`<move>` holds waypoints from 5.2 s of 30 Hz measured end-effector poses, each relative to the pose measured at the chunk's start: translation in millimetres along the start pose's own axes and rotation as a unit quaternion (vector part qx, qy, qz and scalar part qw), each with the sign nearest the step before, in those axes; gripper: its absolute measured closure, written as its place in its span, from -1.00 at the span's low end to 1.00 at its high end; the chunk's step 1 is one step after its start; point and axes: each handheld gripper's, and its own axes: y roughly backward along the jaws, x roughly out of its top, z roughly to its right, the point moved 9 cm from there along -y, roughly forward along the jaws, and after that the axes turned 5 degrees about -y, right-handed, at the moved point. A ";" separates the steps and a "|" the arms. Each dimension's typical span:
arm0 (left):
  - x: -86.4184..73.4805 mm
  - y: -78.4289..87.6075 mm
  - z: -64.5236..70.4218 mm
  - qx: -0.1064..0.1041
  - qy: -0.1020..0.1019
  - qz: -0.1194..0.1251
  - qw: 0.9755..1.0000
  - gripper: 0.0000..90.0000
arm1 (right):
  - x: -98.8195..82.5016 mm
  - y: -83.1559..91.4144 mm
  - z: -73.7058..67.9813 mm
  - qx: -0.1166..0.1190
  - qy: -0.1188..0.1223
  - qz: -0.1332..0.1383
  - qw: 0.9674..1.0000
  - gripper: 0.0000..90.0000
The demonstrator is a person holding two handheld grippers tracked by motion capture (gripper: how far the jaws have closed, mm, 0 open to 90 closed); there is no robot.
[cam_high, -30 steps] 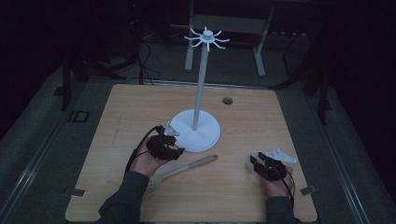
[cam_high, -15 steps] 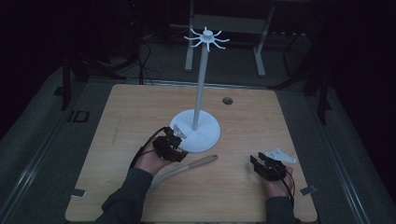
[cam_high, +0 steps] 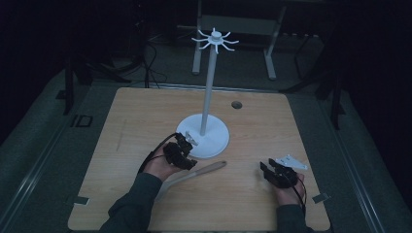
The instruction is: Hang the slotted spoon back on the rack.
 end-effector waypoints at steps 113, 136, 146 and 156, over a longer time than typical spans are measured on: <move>62.3 58.5 -7.0 0.194 0.039 0.168 0.966 0.63 | -1.2 -1.6 5.4 -0.024 0.008 -0.001 1.000 0.16; 85.8 93.9 -16.9 0.250 0.092 0.269 0.926 0.63 | -1.1 -1.1 6.1 -0.026 0.008 0.001 1.000 0.14; 96.6 98.5 -18.6 0.255 0.097 0.283 0.919 0.63 | -1.0 -0.8 7.0 -0.028 0.005 0.002 1.000 0.13; 111.0 109.1 -19.3 0.264 0.103 0.306 0.909 0.63 | -1.0 -0.6 7.5 -0.029 0.003 0.002 1.000 0.12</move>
